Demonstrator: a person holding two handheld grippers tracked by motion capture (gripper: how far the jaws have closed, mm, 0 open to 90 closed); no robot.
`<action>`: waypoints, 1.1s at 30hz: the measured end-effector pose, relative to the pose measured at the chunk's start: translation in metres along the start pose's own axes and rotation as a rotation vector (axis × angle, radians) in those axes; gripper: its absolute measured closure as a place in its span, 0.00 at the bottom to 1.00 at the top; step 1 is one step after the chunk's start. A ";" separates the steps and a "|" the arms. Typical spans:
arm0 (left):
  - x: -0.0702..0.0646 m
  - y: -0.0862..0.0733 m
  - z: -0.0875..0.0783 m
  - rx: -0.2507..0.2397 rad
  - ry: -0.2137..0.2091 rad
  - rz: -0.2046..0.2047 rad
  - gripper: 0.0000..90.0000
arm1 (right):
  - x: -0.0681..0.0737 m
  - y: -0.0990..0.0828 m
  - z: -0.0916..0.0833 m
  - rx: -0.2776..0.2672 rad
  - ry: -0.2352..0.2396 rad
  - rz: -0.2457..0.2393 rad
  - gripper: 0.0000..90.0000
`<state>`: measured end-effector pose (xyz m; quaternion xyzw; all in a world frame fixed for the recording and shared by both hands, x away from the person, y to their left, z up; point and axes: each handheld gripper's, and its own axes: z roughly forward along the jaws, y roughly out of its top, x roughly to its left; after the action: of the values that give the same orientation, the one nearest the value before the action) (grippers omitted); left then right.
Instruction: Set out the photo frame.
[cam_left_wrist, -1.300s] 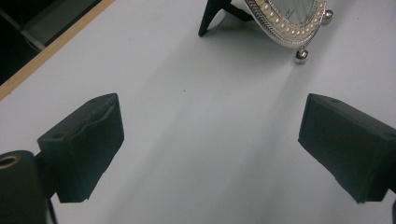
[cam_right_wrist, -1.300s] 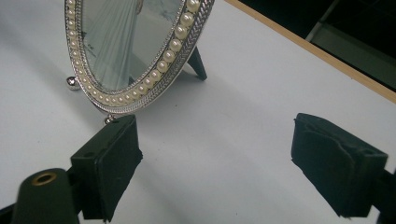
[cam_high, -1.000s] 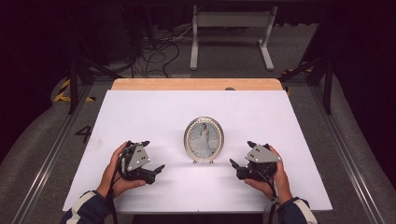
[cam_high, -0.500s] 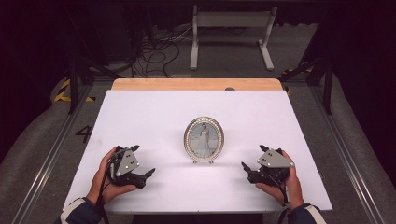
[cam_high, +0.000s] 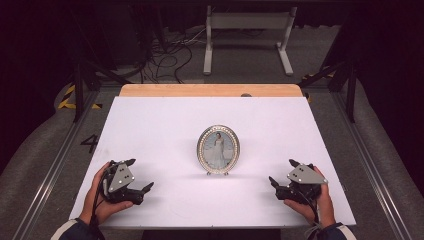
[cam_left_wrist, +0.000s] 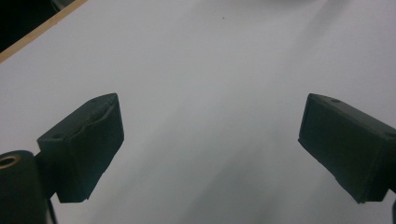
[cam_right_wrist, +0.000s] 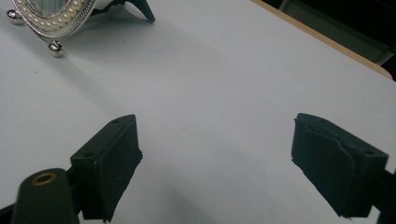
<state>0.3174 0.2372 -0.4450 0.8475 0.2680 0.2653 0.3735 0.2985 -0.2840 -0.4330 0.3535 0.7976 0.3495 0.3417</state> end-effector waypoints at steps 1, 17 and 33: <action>0.002 -0.002 -0.002 0.003 0.000 0.001 0.08 | -0.001 -0.002 -0.001 0.001 -0.003 0.002 0.17; 0.011 -0.025 -0.012 0.021 -0.014 -0.071 0.08 | -0.011 -0.021 -0.010 0.022 -0.023 0.044 0.17; 0.009 -0.022 -0.006 0.023 -0.024 -0.067 0.08 | -0.007 -0.023 -0.005 0.017 0.003 0.046 0.16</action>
<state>0.3140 0.2588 -0.4566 0.8453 0.2950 0.2395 0.3755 0.2904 -0.3033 -0.4466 0.3743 0.7927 0.3509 0.3292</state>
